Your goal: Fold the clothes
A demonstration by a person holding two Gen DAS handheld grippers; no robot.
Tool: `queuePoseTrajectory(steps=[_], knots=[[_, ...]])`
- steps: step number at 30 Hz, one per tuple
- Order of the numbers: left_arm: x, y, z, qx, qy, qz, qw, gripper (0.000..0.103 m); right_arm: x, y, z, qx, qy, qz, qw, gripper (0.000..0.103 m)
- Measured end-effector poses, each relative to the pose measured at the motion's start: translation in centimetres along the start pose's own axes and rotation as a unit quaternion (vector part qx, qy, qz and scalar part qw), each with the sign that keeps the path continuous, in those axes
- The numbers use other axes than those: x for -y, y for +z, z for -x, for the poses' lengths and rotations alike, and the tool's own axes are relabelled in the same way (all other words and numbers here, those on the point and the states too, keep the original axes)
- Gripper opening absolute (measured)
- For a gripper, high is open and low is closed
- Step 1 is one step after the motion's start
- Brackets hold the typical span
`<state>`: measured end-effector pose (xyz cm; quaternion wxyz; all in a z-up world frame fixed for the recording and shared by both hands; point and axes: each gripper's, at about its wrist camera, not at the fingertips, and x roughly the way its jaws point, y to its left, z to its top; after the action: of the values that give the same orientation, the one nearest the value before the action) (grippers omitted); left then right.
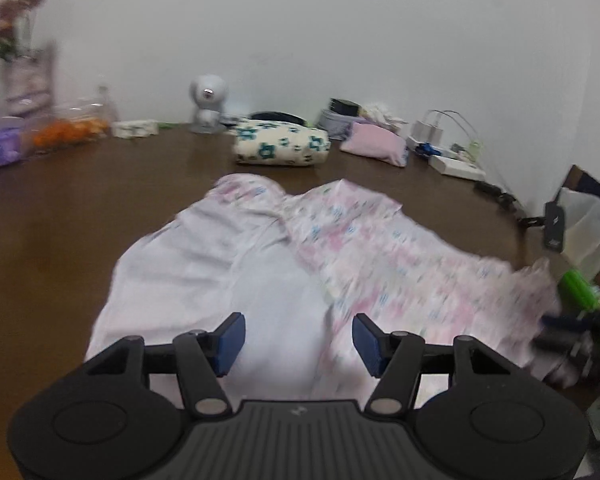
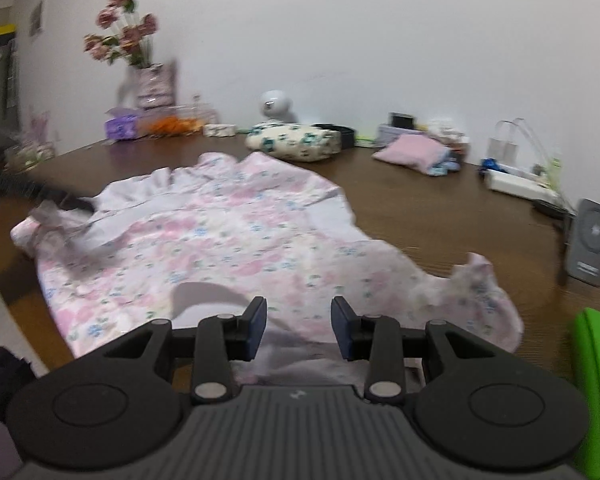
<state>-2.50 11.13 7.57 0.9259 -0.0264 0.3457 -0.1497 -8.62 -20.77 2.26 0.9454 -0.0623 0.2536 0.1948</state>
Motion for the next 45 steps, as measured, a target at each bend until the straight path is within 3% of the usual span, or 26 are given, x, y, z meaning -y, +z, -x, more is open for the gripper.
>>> queuePoseTrajectory(steps=[2, 4, 6, 12, 14, 15, 16, 21, 26, 28, 32, 35, 37, 39, 42, 45], knots=[[-0.1, 2.6, -2.2, -0.020, -0.028, -0.009, 0.9994, 0.055, -1.1, 0.3, -0.1, 0.005, 0.026, 0.016, 1.000, 0.036], [-0.7, 4.9, -5.4, -0.052, -0.040, -0.002, 0.9978, 0.035, -2.3, 0.7, -0.4, 0.008, 0.061, 0.030, 0.998, 0.036], [-1.2, 6.7, -8.6, -0.084, -0.047, 0.005, 0.9953, 0.025, -3.8, 1.1, -1.0, 0.004, 0.093, 0.050, 0.994, 0.036], [-2.7, 9.1, -15.1, -0.132, -0.053, 0.004, 0.9898, 0.024, -8.7, 2.2, -3.1, -0.014, 0.164, 0.132, 0.977, 0.036], [-3.2, 9.3, -16.1, -0.137, -0.064, 0.008, 0.9884, 0.018, -9.8, 2.7, -4.0, -0.022, 0.171, 0.143, 0.975, 0.036], [-3.3, 9.3, -16.3, -0.136, -0.070, 0.003, 0.9882, 0.005, -10.4, 3.0, -4.4, -0.026, 0.175, 0.149, 0.973, 0.036], [-3.4, 9.3, -16.5, -0.136, -0.076, -0.001, 0.9878, 0.003, -11.0, 3.2, -4.9, -0.030, 0.180, 0.153, 0.971, 0.036], [-3.7, 10.1, -17.1, -0.119, -0.098, -0.011, 0.9880, 0.001, -13.1, 5.0, -7.8, -0.059, 0.203, 0.129, 0.969, 0.035], [-4.2, 11.2, -18.3, -0.093, -0.102, -0.007, 0.9904, 0.000, -15.6, 5.2, -10.0, -0.086, 0.201, 0.120, 0.968, 0.008], [-4.4, 11.4, -18.9, -0.092, -0.111, 0.000, 0.9895, 0.000, -16.5, 5.0, -10.1, -0.086, 0.205, 0.130, 0.966, 0.005], [-5.4, 11.0, -19.7, -0.090, -0.091, 0.008, 0.9918, 0.006, -17.2, 4.7, -9.6, -0.081, 0.218, 0.149, 0.961, 0.005], [-6.5, 11.1, -17.8, -0.091, -0.079, 0.019, 0.9925, 0.017, -15.6, 4.8, -8.2, -0.064, 0.195, 0.139, 0.969, 0.009], [-6.5, 10.8, -13.8, -0.062, -0.066, -0.022, 0.9956, 0.038, -13.4, 4.9, -6.6, -0.044, 0.169, 0.121, 0.977, 0.013], [-5.9, 9.3, -8.9, -0.023, -0.040, -0.086, 0.9952, 0.049, -10.6, 4.8, -5.3, -0.030, 0.133, 0.104, 0.985, 0.025], [-5.4, 4.6, -2.9, 0.014, -0.035, -0.131, 0.9907, 0.053, -6.1, 4.0, -3.6, -0.036, 0.042, 0.068, 0.996, 0.029], [-5.8, -0.5, -0.1, 0.011, -0.043, -0.122, 0.9916, 0.053, -2.7, 2.5, -2.2, -0.054, -0.017, 0.018, 0.998, 0.029]])
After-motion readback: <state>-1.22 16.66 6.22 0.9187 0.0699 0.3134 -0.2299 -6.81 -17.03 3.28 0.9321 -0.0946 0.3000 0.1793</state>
